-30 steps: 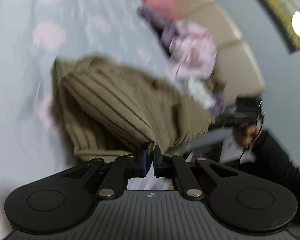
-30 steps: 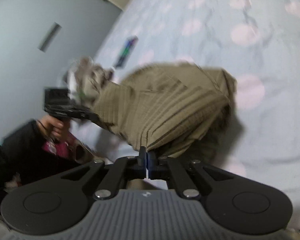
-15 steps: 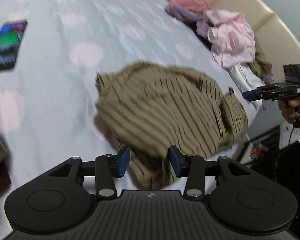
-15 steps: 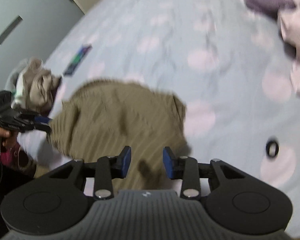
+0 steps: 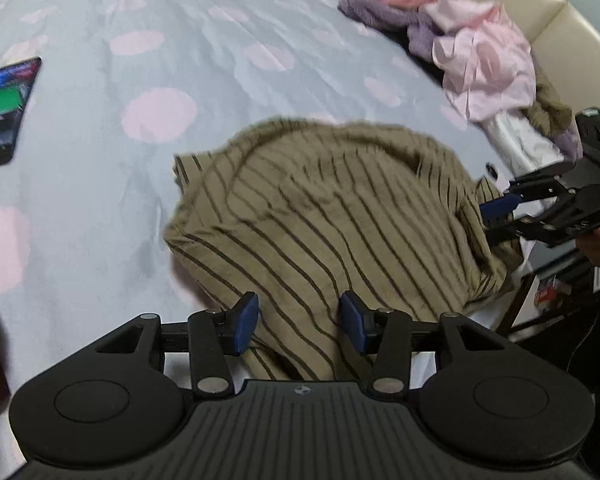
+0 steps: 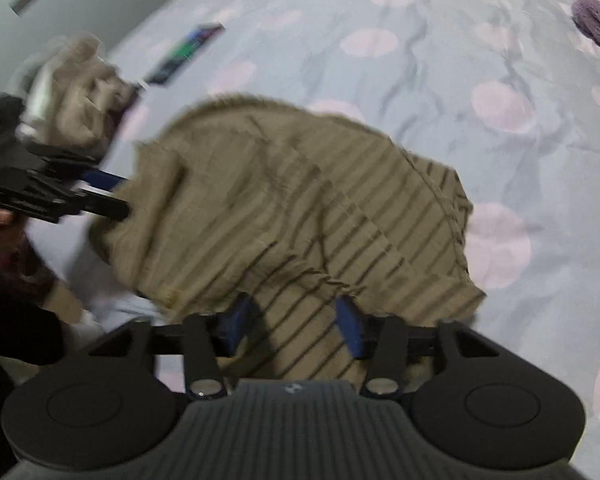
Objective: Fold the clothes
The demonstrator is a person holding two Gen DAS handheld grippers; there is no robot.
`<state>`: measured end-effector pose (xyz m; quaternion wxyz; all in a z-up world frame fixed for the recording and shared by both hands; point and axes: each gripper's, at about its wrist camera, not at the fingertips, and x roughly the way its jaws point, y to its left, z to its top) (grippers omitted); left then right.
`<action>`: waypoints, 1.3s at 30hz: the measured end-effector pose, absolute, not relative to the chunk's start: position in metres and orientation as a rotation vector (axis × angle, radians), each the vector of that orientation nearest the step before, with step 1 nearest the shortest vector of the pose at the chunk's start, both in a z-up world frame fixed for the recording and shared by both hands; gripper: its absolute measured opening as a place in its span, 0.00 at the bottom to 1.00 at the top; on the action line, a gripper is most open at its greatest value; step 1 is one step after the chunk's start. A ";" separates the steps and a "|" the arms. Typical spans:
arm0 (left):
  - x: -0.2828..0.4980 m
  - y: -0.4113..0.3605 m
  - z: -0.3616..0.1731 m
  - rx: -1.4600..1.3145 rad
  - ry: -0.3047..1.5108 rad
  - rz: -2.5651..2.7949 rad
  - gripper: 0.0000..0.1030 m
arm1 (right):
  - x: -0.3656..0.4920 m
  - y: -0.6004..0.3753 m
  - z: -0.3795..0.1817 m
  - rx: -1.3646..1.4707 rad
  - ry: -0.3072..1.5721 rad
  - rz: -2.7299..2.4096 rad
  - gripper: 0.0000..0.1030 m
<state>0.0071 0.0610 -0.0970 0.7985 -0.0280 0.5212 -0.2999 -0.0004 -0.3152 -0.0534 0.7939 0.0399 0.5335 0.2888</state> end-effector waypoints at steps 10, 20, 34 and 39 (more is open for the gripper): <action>0.036 0.111 -0.112 -0.317 1.188 -0.409 0.55 | -0.003 -0.407 -0.055 0.424 1.153 0.400 0.92; 0.040 0.107 -0.138 -0.450 1.282 -0.480 0.56 | -0.001 -0.410 -0.096 0.562 1.225 0.406 0.96; 0.052 0.091 -0.164 -0.483 1.385 -0.574 0.59 | 0.008 -0.404 -0.135 0.706 1.269 0.444 0.97; 0.056 0.098 -0.169 -0.585 1.399 -0.581 0.69 | 0.012 -0.395 -0.140 0.763 1.272 0.504 0.97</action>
